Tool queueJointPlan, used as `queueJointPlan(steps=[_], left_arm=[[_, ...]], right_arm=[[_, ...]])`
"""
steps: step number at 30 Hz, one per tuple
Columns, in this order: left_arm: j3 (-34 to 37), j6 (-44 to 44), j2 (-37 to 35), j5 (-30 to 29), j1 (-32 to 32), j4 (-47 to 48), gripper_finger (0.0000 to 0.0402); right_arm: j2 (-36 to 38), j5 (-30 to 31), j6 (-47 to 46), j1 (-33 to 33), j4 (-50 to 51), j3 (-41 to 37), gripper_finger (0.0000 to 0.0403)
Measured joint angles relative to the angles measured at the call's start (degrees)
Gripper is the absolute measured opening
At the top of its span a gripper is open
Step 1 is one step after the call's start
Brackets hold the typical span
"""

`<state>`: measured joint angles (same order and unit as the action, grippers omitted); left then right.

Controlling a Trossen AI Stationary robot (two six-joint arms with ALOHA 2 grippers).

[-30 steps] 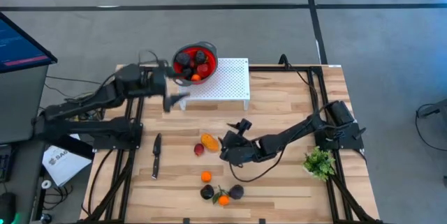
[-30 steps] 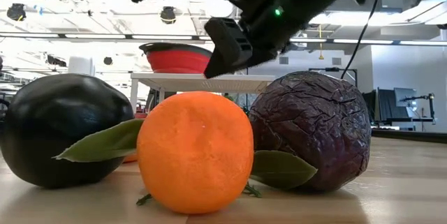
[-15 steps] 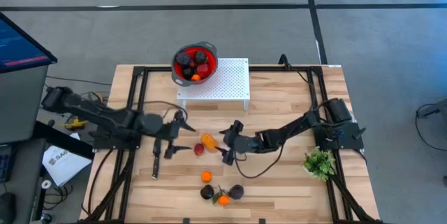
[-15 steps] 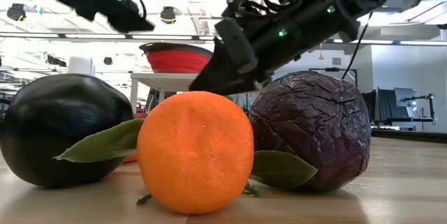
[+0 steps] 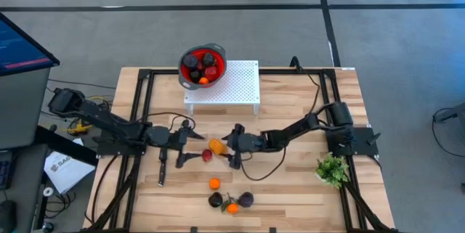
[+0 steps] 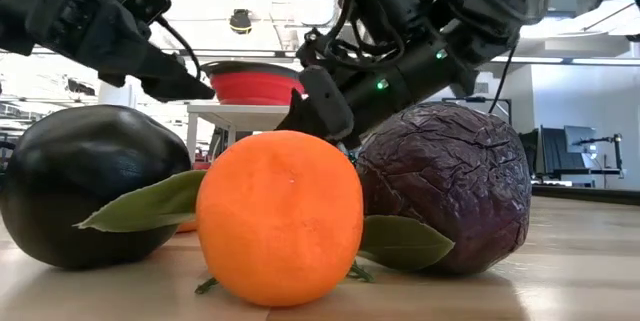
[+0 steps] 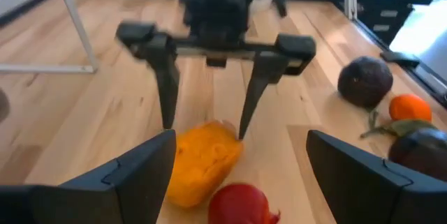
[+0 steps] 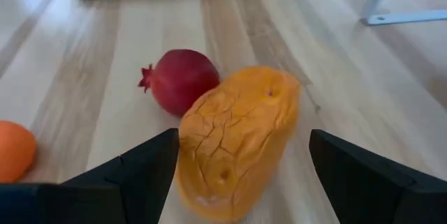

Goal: Pick & Place Fruit
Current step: Put the yellow mango into the red strainer bowl on the shelf

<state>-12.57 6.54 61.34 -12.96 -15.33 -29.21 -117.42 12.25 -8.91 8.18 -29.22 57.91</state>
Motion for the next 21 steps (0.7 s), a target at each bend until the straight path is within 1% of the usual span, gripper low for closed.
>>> queueJointPlan(steps=[4, 7, 10, 12, 16, 21], left_arm=[[0.0, -0.1, 0.7, -0.6, 0.0, -1.9, 0.0314], [0.0, -0.2, 0.7, -0.8, 0.0, -2.0, 0.0314], [0.0, -0.2, 0.7, -0.9, 0.0, -2.1, 0.0314], [0.0, -0.2, 0.7, -0.9, 0.0, -2.2, 0.0314], [0.0, -0.2, 0.7, -1.5, 0.0, -2.2, 0.0314], [0.8, -1.6, 2.4, -5.2, 0.0, -2.2, 0.0314]], right_arm=[[-2.4, -6.1, -0.4, -2.8, -0.4, 0.1, 0.0314], [-4.5, -11.9, -3.0, -4.9, -0.7, 1.1, 0.0313], [-5.5, -15.3, -5.8, -6.3, -1.5, 2.1, 0.0302], [-5.6, -15.8, -6.4, -6.6, -1.7, 2.1, 0.0289], [-5.7, -14.5, -5.0, -6.1, -2.4, 2.0, 0.0264], [-5.6, -12.3, -4.8, -5.8, -3.0, 2.0, 0.0232]])
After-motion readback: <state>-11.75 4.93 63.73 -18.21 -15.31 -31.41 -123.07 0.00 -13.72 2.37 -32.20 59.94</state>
